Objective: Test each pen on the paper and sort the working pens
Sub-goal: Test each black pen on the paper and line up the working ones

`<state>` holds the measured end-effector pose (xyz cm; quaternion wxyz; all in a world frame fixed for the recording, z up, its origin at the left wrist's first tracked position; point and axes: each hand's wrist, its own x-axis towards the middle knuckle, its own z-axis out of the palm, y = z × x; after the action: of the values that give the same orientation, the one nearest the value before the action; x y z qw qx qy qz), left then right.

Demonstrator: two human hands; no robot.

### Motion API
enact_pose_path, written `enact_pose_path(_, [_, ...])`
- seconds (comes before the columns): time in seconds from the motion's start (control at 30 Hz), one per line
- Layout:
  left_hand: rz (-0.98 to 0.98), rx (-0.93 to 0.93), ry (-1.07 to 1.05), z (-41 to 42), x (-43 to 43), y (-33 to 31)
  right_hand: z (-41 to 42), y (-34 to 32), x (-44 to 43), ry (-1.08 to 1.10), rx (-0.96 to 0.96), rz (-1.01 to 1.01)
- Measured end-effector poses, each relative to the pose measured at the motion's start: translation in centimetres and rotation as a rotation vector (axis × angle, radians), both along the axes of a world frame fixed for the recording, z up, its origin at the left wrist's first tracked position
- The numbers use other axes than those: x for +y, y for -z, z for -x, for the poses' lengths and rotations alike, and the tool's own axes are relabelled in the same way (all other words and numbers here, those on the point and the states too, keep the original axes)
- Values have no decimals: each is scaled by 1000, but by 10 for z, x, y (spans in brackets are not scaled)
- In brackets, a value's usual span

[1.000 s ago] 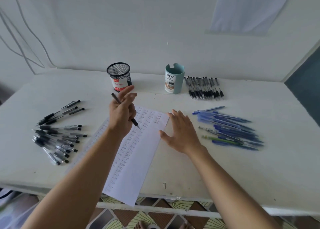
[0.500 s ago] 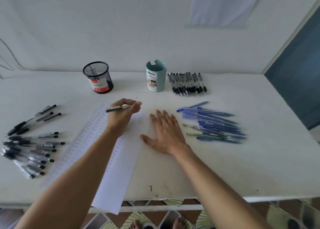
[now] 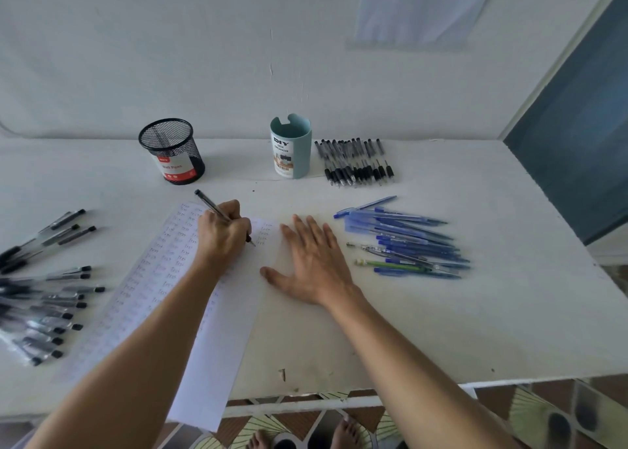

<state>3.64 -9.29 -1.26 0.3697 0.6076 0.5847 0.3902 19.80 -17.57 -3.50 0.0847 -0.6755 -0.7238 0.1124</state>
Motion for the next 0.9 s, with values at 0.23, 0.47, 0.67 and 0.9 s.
enact_pose_path(0.23, [-5, 29, -16, 1, 4, 5, 0, 0, 1, 5, -1, 1])
enact_pose_path(0.47, [-15, 130, -17, 0, 5, 6, 1, 0, 0, 11, 3, -2])
enact_pose_path(0.67, [-31, 112, -20, 0, 6, 9, 2, 1, 0, 16, 1, -11])
enact_pose_path(0.9, [-37, 89, 12, 1, 6, 10, 1, 1, -1, 14, 5, -8])
